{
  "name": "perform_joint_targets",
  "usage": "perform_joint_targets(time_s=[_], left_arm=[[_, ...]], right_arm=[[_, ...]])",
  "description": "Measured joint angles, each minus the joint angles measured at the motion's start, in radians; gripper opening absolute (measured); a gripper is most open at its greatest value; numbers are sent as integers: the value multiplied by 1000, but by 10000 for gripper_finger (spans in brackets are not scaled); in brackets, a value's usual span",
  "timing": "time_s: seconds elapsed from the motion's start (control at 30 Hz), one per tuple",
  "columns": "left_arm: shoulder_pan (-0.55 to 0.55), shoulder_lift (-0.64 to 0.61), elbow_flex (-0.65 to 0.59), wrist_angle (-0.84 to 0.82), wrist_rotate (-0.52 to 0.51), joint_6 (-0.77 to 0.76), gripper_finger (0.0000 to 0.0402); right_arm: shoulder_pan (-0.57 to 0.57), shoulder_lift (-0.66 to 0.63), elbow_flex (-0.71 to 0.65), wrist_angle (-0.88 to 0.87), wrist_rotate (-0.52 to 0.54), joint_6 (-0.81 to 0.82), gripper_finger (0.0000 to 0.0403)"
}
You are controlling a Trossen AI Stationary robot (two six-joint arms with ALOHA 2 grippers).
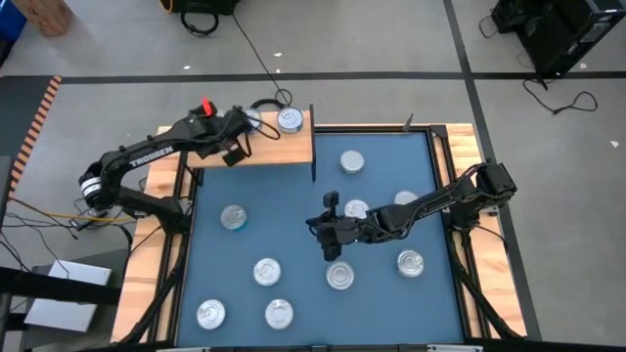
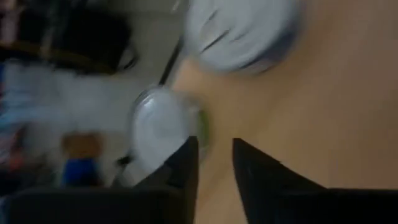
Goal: Stack canned seafood by type on shelf
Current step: Stack the yellow blue tuna can on top of the yellow blue tuna can on the shelf
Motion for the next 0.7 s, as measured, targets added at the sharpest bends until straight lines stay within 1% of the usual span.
perform_joint_targets(time_s=[0.07, 0.1, 0.13, 0.17, 0.27, 0.37, 0.5, 0.6, 0.7], left_arm=[[-48, -26, -13, 46, 46, 3, 58], [-73, -34, -23, 73, 66, 5, 42], [-98, -39, -32, 99, 87, 6, 26], [-122, -44, -42, 128, 110, 6, 14], [-181, -63, -86, 210, 163, 6, 7], [-225, -76, -144, 302, 173, 11, 6], [-266, -107, -237, 453, 206, 27, 3], [-299, -121, -299, 560, 263, 24, 3], [-340, -133, -350, 668, 338, 25, 3]], right_arm=[[-30, 9, 0, 30, -163, 83, 12], [-42, 16, 0, 44, -219, 106, 8], [-52, 19, 0, 45, -254, 114, 6], [-60, 20, 0, 40, -264, 117, 5], [-77, 19, 0, 56, -250, 143, 7], [-90, 18, -34, 137, -235, 150, 4], [-109, 18, -120, 300, -232, 164, 3], [-119, 17, -194, 452, -232, 213, 2], [-121, 16, -282, 615, -224, 229, 3]])
